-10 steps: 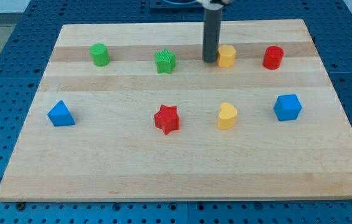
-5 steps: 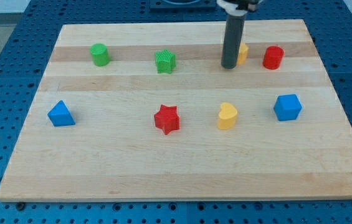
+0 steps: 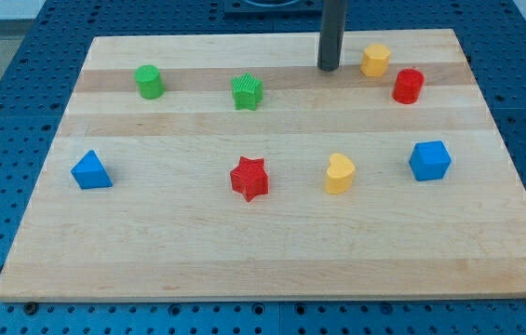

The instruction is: Move the yellow hexagon into the red circle

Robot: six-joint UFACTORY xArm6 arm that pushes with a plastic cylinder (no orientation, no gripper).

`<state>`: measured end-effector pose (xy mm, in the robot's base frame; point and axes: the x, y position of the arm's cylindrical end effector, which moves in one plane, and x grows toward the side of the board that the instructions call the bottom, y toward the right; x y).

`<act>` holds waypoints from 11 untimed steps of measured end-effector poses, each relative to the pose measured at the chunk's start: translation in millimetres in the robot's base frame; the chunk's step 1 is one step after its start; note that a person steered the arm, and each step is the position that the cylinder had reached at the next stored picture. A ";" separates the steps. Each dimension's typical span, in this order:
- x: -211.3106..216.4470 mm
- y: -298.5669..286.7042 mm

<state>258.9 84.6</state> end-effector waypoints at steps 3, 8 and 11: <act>-23.8 95.9; -43.3 23.1; -1.5 72.3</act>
